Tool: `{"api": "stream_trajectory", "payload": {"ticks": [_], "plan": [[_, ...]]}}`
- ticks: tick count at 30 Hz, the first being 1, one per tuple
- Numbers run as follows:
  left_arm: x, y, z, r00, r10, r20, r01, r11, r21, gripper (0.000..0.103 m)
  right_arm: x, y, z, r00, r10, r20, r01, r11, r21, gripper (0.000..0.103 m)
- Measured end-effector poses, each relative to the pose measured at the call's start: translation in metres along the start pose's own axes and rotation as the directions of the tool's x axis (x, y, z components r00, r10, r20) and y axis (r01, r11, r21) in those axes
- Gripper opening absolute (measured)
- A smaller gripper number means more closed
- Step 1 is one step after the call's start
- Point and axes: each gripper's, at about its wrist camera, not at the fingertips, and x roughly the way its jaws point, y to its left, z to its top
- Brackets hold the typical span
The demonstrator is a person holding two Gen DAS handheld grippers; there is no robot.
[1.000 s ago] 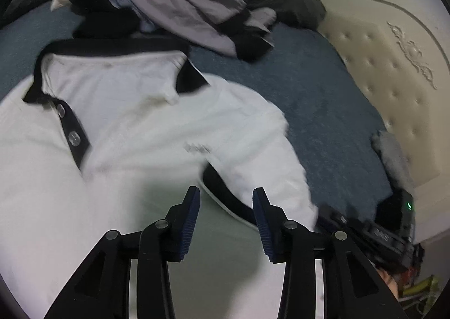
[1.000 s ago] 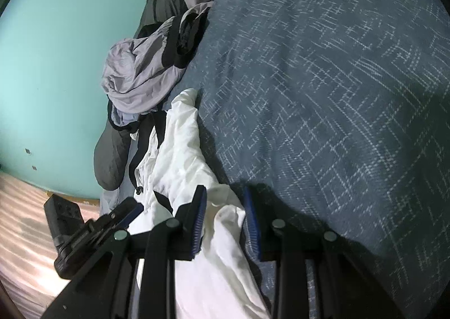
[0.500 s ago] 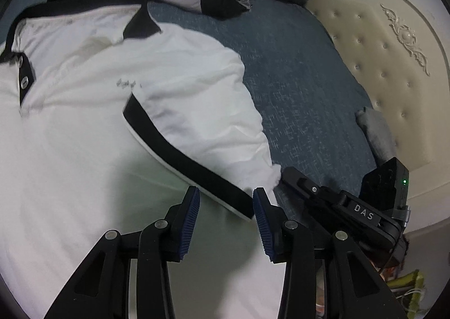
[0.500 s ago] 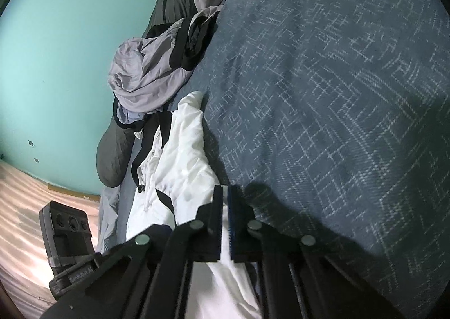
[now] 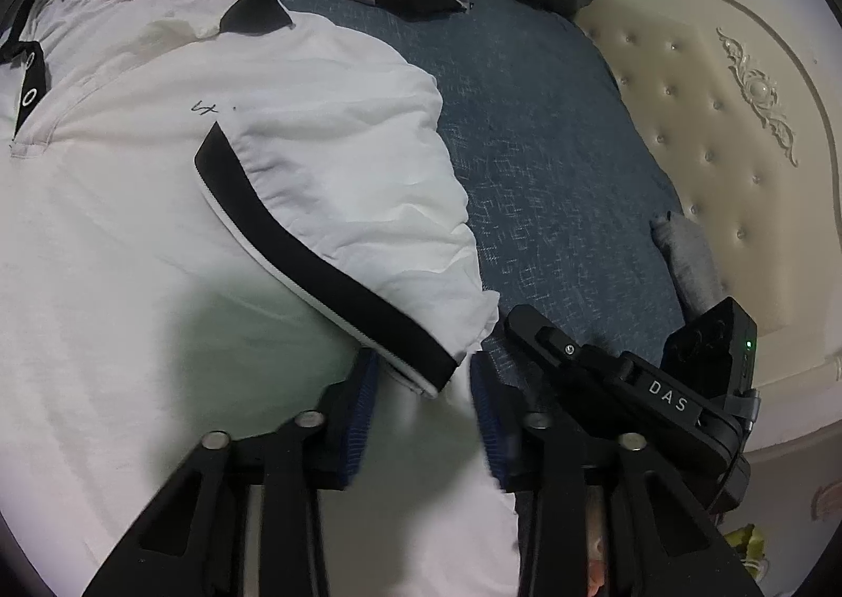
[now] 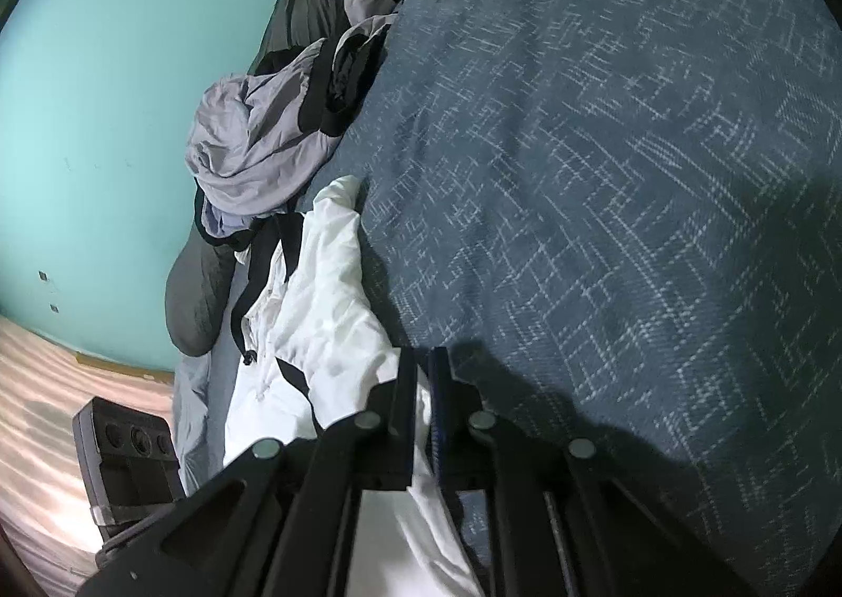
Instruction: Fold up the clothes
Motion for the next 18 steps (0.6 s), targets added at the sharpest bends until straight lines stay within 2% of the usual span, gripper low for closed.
{"api": "stream_trajectory", "payload": {"ticks": [2, 4, 8, 13, 15, 17, 18], "plan": [[0.002, 0.0, 0.0, 1.0, -0.008, -0.006, 0.008, 1.0, 0.006, 0.012, 0.001, 0.0, 0.0, 1.0, 0.007, -0.005, -0.007, 1.0, -0.002, 0.006], [0.0, -0.002, 0.0, 1.0, -0.014, -0.003, 0.014, 1.0, 0.022, 0.002, 0.001, 0.0, 0.0, 1.0, 0.008, -0.007, -0.008, 1.0, -0.004, 0.006], [-0.009, -0.003, 0.002, 1.0, -0.016, 0.014, 0.015, 0.999, 0.044, 0.002, 0.0, -0.002, 0.0, 1.0, -0.006, -0.001, 0.006, 1.0, 0.003, 0.006], [-0.01, 0.0, 0.003, 1.0, 0.0, -0.003, 0.0, 0.999, 0.05, 0.002, -0.001, -0.004, 0.001, 1.0, 0.003, 0.007, -0.003, 1.0, 0.022, 0.006], [-0.01, 0.002, 0.004, 1.0, 0.007, -0.009, -0.006, 0.999, 0.053, 0.002, 0.0, -0.002, 0.001, 1.0, 0.001, 0.002, -0.001, 1.0, 0.019, 0.013], [-0.01, 0.003, 0.004, 1.0, 0.013, -0.016, -0.012, 0.998, 0.055, 0.002, 0.0, -0.001, 0.001, 1.0, 0.015, 0.003, -0.015, 1.0, 0.019, 0.028], [-0.01, 0.004, 0.005, 1.0, 0.016, -0.019, -0.015, 0.998, 0.057, 0.002, 0.0, 0.0, 0.001, 1.0, 0.02, 0.003, -0.02, 1.0, 0.02, 0.028]]}}
